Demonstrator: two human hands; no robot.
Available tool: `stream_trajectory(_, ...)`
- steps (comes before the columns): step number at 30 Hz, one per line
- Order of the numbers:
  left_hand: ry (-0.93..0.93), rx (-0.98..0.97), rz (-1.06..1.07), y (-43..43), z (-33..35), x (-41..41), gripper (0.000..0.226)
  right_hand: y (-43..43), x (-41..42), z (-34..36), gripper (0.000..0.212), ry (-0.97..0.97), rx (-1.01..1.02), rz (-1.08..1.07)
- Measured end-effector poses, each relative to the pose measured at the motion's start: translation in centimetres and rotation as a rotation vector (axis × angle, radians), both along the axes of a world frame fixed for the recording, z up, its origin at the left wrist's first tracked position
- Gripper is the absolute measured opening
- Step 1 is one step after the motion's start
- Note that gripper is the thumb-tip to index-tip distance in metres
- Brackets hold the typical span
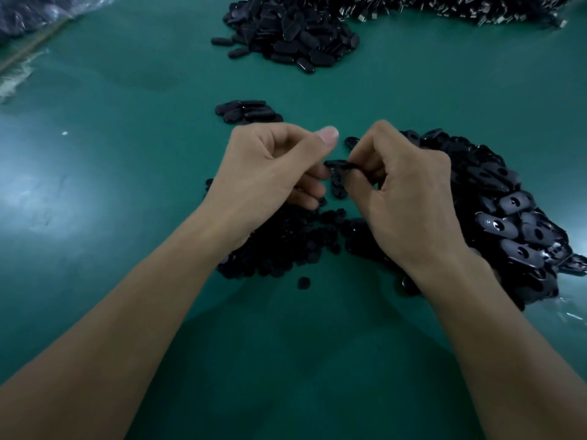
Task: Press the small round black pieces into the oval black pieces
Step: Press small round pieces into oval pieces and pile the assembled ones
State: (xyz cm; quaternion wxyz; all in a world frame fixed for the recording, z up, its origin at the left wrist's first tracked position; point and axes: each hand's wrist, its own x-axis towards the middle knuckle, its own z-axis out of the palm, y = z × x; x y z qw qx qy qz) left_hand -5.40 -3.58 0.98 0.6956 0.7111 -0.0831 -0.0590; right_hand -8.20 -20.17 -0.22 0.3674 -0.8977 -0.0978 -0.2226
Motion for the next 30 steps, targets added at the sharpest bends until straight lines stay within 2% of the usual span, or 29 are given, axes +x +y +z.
stream_trajectory(4, -0.014, 0.015, 0.002, 0.05, -0.28, 0.03, 0.011, 0.04, 0.05, 0.01, 0.013, 0.003, -0.024, -0.003)
stream_trajectory(8, -0.030, 0.004, 0.041, 0.06, -0.42, 0.22, 0.012, 0.27, 0.13, -0.02, 0.012, -0.014, 0.050, -0.007)
stream_trajectory(14, -0.099, 0.056, 0.068, 0.47, -0.56, 0.72, 0.016, 0.60, 0.36, -0.47, 0.028, 0.065, 0.221, 0.050)
stream_trajectory(18, -0.153, 0.114, 0.036, 0.58, -0.58, 0.73, 0.018, 0.39, 0.73, -0.42, 0.015, 0.108, 0.354, 0.032)
stream_trajectory(22, -0.182, 0.129, 0.015, 0.53, -0.50, 0.64, 0.015, 0.27, 0.83, -0.33, 0.011, 0.144, 0.469, 0.061)
stream_trajectory(30, -0.241, 0.245, 0.004, 0.09, -0.55, 0.21, 0.011, 0.41, 0.87, -0.19, 0.024, 0.070, 0.438, 0.095)
